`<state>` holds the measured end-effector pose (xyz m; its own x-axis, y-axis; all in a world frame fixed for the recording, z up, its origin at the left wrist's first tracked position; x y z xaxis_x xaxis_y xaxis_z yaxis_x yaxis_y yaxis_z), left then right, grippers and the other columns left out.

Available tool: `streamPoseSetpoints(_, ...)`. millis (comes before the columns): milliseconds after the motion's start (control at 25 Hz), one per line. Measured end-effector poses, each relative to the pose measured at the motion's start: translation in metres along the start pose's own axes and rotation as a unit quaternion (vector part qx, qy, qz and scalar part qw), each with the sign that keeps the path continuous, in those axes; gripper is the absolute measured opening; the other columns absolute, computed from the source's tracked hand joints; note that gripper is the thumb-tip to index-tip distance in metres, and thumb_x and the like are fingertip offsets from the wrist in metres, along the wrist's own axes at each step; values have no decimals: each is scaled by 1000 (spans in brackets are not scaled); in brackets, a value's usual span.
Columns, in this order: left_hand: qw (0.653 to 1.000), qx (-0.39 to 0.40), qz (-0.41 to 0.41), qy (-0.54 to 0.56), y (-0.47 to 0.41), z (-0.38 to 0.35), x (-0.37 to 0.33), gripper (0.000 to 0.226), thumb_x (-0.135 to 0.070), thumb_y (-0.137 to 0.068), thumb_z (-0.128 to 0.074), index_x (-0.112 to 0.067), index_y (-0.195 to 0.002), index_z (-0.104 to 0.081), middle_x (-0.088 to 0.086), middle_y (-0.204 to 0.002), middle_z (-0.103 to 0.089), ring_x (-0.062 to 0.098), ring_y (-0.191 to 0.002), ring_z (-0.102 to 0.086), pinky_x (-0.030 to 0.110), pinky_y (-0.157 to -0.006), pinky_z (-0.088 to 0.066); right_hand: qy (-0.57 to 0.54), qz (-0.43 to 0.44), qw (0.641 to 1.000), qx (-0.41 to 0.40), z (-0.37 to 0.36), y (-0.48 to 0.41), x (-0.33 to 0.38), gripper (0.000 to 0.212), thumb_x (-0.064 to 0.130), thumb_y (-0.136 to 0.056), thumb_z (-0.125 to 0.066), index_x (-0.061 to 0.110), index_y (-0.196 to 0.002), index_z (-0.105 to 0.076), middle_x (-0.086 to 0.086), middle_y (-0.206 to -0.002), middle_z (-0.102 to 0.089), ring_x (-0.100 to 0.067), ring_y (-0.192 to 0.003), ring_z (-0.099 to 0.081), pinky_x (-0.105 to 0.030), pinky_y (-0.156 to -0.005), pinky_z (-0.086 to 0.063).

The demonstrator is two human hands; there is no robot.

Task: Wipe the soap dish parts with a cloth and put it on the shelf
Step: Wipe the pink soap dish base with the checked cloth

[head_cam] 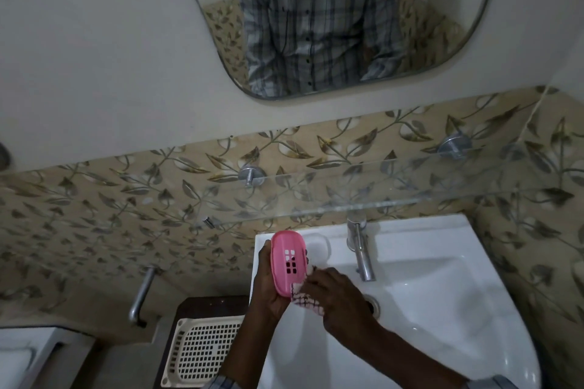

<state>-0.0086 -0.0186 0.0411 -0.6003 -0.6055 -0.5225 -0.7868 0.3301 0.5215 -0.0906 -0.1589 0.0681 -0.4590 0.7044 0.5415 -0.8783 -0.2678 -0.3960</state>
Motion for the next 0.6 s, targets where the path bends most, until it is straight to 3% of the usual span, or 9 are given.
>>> streamPoseSetpoints(80, 998, -48, -26, -36, -2, 7, -1, 88, -59, -75, -63, 3, -136, -52, 22, -100, -69, 31, -86, -67, 42, -78, -58, -176, -90, 980, 20, 0, -3, -4, 48, -8, -63, -60, 13, -103, -77, -3, -98, -72, -19, -90, -66, -29, -74, -56)
streamPoseSetpoints(160, 995, -65, -49, -62, -2, 13, -5, 80, -59, -82, -48, 1, -134, -54, 21, -100, -72, 31, -86, -70, 42, -76, -60, -267, -173, 947, -43, 7, -9, -12, 40, -5, -70, -57, 8, -103, -77, -6, -96, -72, -17, -92, -69, -26, -77, -56)
streamPoseSetpoints(240, 994, -54, -44, -80, 2, 11, -7, 74, -56, -84, -47, -1, -132, -56, 20, -100, -73, 30, -85, -72, 41, -74, -61, -211, -220, 943, -136, 17, -15, -19, 40, -10, -77, -61, 10, -108, -75, -3, -99, -71, -17, -95, -69, -24, -80, -55)
streamPoseSetpoints(320, 993, -34, -34, -108, 6, 4, 2, 68, -51, -87, -49, -2, -133, -56, 23, -107, -69, 32, -92, -69, 43, -79, -60, -147, -234, 946, -171, 21, -28, -18, 46, -13, -80, -65, 13, -117, -72, -1, -106, -70, -15, -101, -66, -25, -85, -54)
streamPoseSetpoints(400, 993, -26, -40, -111, 7, 1, 13, 62, -49, -89, -50, -5, -132, -58, 27, -120, -62, 36, -106, -64, 47, -90, -55, -118, -230, 956, -139, 15, -42, -3, 46, -9, -85, -62, 14, -124, -68, -3, -114, -67, -18, -107, -61, -30, -88, -53)
streamPoseSetpoints(480, 996, -30, -28, -74, 8, -4, 15, 66, -53, -93, -47, -1, -133, -55, 29, -128, -58, 40, -118, -57, 49, -99, -48, -78, -161, 980, -86, 3, -38, 17, 47, -6, -83, -61, 17, -123, -68, -3, -119, -65, -20, -111, -58, -34, -87, -54)
streamPoseSetpoints(600, 995, -53, -37, -70, 2, 4, 4, 74, -61, -94, -40, 2, -126, -59, 24, -105, -69, 34, -95, -68, 45, -89, -54, -29, -32, 999, -26, -9, -3, 26, 51, -4, -72, -64, 22, -116, -72, 1, -112, -70, -25, -105, -65, -33, -76, -60)
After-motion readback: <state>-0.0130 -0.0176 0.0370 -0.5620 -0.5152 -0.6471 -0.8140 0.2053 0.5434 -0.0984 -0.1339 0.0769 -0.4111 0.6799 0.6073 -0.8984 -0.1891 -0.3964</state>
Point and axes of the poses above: each hand's wrist, its own y-axis away from the middle knuckle, its own z-axis out of the back of the hand, x = y × z, the point moved 2 cm from there along -y, towards the middle knuckle
